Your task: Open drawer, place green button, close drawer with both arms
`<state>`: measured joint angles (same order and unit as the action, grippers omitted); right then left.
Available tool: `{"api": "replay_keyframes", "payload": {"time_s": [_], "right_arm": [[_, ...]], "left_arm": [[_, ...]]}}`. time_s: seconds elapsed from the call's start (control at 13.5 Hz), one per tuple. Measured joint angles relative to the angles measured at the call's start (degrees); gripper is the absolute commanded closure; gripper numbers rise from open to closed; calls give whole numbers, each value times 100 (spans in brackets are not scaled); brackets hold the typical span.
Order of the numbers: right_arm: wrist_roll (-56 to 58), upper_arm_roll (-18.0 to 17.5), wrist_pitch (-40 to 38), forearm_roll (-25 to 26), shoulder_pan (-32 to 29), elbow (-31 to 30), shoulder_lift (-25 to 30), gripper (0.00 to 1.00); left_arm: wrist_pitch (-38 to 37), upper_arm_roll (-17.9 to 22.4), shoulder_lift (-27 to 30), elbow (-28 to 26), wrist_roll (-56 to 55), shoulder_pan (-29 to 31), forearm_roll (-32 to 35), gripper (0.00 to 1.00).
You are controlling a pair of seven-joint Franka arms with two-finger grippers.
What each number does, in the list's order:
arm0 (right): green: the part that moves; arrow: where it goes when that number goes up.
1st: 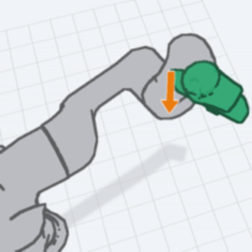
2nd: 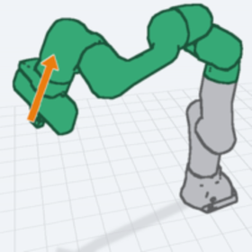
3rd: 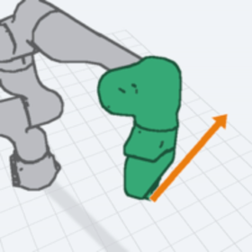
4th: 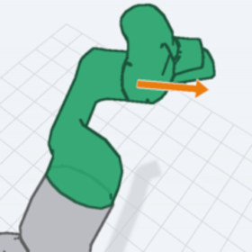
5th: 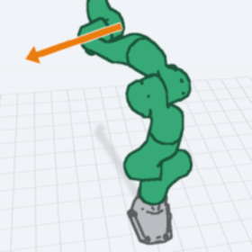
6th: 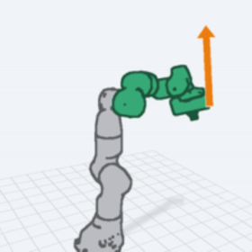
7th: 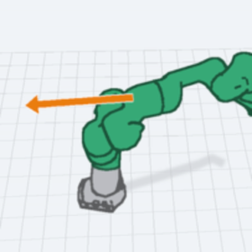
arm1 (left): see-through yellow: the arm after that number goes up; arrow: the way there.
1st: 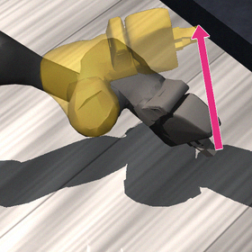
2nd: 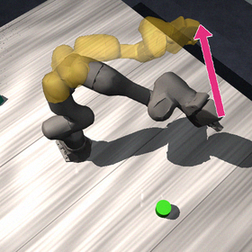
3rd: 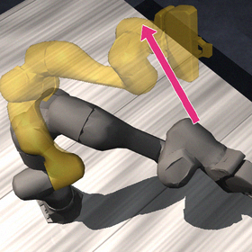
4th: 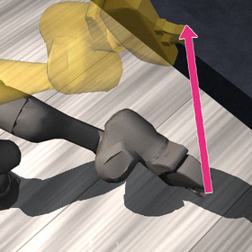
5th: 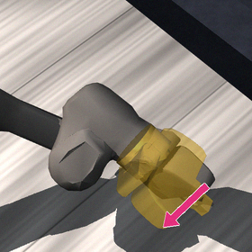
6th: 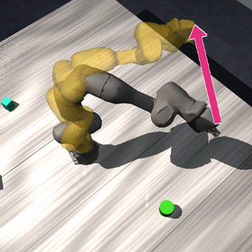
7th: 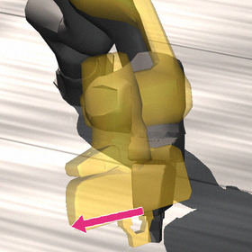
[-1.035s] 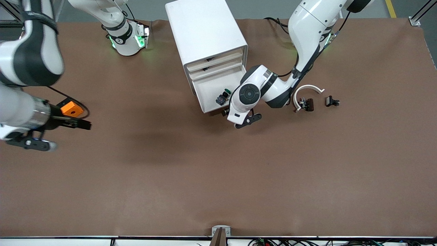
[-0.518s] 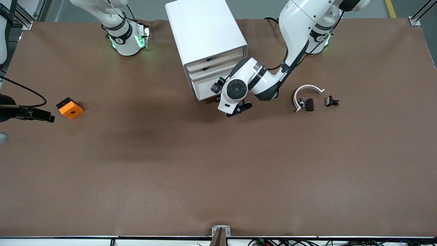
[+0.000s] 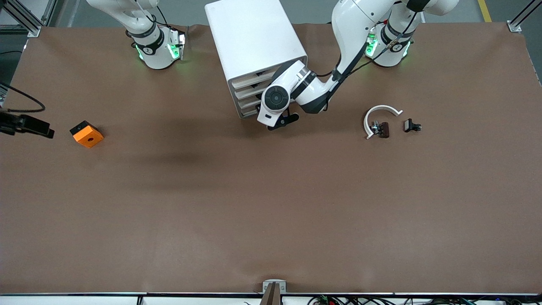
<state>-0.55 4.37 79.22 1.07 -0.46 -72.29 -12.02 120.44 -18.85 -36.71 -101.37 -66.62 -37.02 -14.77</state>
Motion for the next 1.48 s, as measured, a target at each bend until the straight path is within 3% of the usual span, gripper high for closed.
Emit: {"api": "replay_keyframes", "payload": {"time_s": [0.59, 1.11, 1.48], "right_arm": [[10, 10, -355, 30, -345, -17, 252, 0], [10, -12, -125, -4, -362, -623, 767, 0], [10, 3, 394, -142, -495, -1597, 1445, 0]], "left_arm": [[-24, 128, -16, 134, -8, -131, 29, 0], [-25, 1458, 11, 1103, 23, -77, 308, 0], [-271, 1604, 818, 1339, 21, 579, 887, 0]]}}
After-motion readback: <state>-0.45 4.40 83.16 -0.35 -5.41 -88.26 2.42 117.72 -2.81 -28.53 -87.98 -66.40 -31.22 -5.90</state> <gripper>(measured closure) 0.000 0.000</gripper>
